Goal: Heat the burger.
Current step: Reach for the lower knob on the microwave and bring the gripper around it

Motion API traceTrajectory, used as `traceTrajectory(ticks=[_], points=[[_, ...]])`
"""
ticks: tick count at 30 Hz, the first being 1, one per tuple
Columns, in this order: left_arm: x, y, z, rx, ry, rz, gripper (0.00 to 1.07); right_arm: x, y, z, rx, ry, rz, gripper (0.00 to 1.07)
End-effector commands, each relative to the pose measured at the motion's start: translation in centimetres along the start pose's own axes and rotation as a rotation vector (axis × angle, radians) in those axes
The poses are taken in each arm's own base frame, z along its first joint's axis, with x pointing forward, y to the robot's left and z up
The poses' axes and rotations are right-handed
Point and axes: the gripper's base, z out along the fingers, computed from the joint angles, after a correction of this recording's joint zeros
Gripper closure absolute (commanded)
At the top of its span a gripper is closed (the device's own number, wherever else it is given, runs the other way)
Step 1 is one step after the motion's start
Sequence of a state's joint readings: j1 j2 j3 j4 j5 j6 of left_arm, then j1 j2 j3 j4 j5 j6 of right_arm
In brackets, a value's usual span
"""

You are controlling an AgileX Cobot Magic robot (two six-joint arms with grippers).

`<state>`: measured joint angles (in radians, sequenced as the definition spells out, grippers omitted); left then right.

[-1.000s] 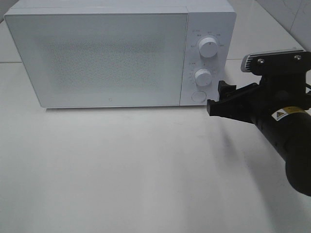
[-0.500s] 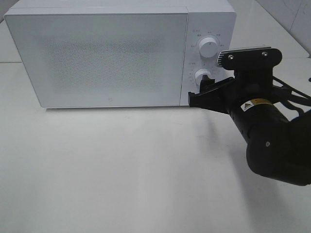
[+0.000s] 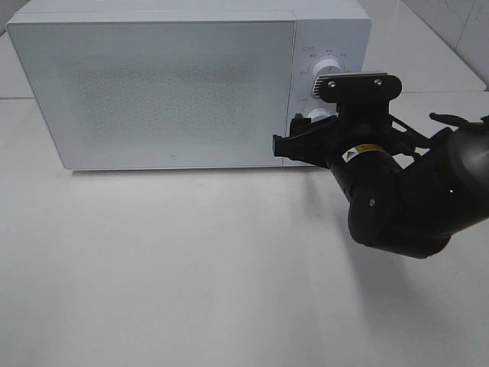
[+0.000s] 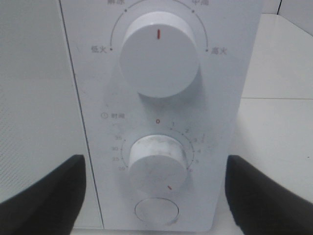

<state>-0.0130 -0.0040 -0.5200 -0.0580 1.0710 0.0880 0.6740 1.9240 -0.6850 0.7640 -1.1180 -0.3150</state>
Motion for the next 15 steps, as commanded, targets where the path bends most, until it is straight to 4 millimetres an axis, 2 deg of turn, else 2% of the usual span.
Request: traceTrajectory(ticks=[1, 15], points=[[0.2, 0.0, -0.2, -0.006, -0.019, -0.002, 0.06, -0.2, 0.0, 0.7, -0.006, -0.013, 0.012, 0.31], [0.2, 0.0, -0.2, -0.006, -0.018, -0.003, 0.06, 0.3, 0.2, 2.9, 0.008, -0.008, 0.019, 0.31]])
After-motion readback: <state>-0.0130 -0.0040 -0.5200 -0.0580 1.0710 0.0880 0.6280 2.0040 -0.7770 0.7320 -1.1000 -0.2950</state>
